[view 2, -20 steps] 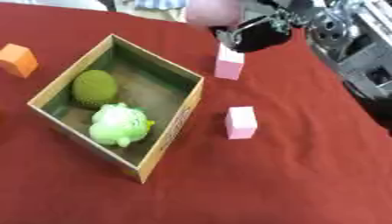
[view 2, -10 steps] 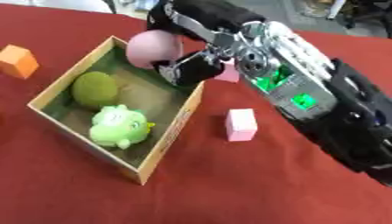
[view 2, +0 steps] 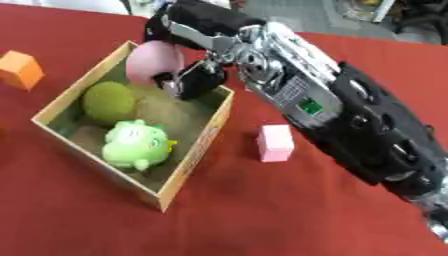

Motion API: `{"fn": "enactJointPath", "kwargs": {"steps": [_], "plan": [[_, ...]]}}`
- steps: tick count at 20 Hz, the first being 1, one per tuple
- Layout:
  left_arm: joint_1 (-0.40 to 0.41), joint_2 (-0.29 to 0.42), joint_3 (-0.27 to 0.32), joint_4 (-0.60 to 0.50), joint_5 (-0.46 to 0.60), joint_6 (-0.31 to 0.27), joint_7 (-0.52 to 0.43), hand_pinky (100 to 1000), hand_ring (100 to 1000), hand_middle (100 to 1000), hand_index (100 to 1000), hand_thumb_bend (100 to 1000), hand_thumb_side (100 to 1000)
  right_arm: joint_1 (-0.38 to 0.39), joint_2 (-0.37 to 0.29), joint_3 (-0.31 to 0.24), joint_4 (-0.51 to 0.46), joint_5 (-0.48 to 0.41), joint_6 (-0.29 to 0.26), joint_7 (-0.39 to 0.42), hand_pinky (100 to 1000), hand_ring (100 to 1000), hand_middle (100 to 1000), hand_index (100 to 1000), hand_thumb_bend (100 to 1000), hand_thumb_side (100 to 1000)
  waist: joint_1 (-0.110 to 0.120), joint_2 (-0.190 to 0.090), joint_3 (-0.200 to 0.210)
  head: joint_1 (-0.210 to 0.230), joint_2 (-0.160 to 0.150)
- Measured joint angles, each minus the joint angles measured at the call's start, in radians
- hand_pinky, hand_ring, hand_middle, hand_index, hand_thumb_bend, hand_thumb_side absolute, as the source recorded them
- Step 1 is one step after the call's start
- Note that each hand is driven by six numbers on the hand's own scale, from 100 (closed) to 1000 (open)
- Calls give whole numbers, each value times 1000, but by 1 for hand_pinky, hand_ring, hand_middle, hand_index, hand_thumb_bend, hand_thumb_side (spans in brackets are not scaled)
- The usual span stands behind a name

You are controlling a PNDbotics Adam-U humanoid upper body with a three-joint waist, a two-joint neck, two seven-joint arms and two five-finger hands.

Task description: Pick up objects on the table and place them in the box.

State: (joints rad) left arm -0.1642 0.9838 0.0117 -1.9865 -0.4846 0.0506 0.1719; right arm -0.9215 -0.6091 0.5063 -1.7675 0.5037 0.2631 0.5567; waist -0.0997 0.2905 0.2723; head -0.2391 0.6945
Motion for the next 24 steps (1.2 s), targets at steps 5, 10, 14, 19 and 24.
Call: {"fn": "enactJointPath", "kwargs": {"steps": [5, 10, 14, 19, 24], "plan": [[-3, 0, -1, 0, 1, -1, -1, 834, 747, 732, 872, 551, 843, -42, 20, -2, 74, 5, -90, 103, 879, 892, 818, 893, 201, 339, -1, 0, -2, 0, 8], [-4, 0, -1, 0, 2, 0, -2, 835, 748, 732, 872, 553, 841, -57, 31, -23, 103, 37, -134, 150, 907, 929, 853, 927, 239, 498, -1, 0, -4, 0, 9], [-4, 0, -1, 0, 3, 1, -3, 835, 748, 732, 872, 554, 841, -61, 33, -38, 104, 57, -137, 152, 909, 930, 854, 928, 242, 504, -1, 0, -6, 0, 9], [-4, 0, -1, 0, 4, 1, -4, 835, 748, 731, 872, 552, 842, -63, 33, -50, 101, 64, -134, 149, 903, 918, 836, 923, 240, 462, -1, 0, -8, 0, 9], [-3, 0, -1, 0, 4, 1, -4, 835, 749, 731, 872, 550, 843, -43, 19, -87, 61, 46, -114, 117, 887, 898, 818, 913, 241, 406, -1, 0, -11, 0, 9]]}}
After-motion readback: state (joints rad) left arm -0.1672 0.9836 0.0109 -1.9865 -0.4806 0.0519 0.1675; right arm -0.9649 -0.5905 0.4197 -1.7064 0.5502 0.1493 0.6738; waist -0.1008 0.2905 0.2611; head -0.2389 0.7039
